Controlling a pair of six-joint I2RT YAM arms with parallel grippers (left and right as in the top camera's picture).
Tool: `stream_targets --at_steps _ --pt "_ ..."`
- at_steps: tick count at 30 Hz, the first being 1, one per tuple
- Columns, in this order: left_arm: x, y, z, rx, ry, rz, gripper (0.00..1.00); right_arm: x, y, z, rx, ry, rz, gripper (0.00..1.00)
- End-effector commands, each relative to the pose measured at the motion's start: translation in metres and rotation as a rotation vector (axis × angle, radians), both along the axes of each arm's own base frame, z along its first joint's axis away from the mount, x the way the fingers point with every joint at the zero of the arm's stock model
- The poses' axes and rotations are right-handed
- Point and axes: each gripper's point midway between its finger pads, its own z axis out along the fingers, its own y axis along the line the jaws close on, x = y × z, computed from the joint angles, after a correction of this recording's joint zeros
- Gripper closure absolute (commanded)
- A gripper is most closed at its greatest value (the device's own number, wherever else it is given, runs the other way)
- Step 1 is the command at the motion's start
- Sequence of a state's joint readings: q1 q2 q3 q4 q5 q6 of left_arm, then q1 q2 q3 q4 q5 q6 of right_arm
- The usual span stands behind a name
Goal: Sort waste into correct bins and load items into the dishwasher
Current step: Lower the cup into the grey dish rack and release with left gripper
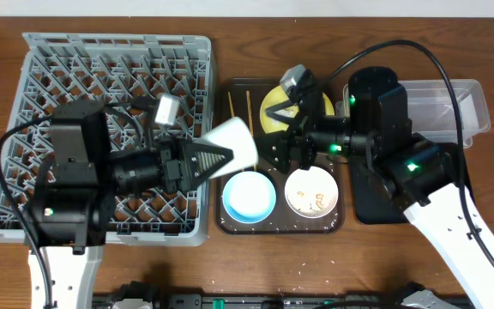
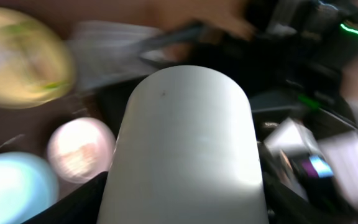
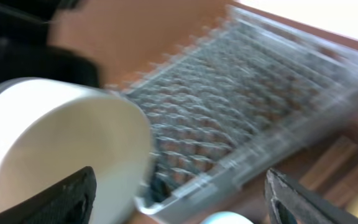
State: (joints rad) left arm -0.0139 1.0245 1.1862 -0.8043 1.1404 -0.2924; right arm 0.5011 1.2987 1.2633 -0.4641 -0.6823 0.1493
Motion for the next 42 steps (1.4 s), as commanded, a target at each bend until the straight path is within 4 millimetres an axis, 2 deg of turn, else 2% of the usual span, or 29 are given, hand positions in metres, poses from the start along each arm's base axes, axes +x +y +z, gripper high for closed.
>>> stream_targets --at_steps 1,3,5,8,11,13,21,34,36,41,42 --pt "0.028 0.056 -0.038 0.234 0.094 0.336 0.44 0.024 -0.03 0.0 -0.102 -0.062 -0.218 0.13" --pt "0.029 0.094 -0.062 0.352 0.198 0.51 0.44 0.02 -0.034 -0.007 -0.131 -0.035 -0.229 0.12" --pt "0.024 0.129 -0.078 0.437 0.287 0.658 0.44 0.016 -0.037 -0.017 -0.162 0.003 -0.231 0.12" --pt "0.012 0.177 -0.094 0.542 0.392 0.862 0.44 0.01 -0.041 -0.034 -0.209 0.064 -0.224 0.12" --pt "-0.009 0.235 -0.106 0.685 0.508 1.119 0.44 0.006 -0.043 -0.046 -0.242 0.111 -0.219 0.12" --pt "-0.021 0.259 -0.111 0.73 0.58 1.237 0.44 0.005 -0.043 -0.054 -0.26 0.136 -0.217 0.12" --pt "-0.033 0.296 -0.142 0.814 0.789 1.337 0.44 0.005 -0.043 -0.067 -0.288 0.178 -0.213 0.13" --pt "-0.015 0.319 -0.209 0.847 1.054 1.253 0.43 0.002 -0.045 -0.07 -0.3 0.195 -0.211 0.12" --pt "-0.016 0.32 -0.217 0.835 1.093 1.241 0.37 0.001 -0.046 -0.072 -0.306 0.203 -0.21 0.12" --pt "-0.011 0.312 -0.222 0.727 1.109 1.191 0.03 -0.002 -0.047 -0.074 -0.313 0.214 -0.209 0.13" --pt "-0.01 0.311 -0.22 0.712 1.1 1.186 0.01 -0.002 -0.046 -0.074 -0.313 0.214 -0.208 0.13"
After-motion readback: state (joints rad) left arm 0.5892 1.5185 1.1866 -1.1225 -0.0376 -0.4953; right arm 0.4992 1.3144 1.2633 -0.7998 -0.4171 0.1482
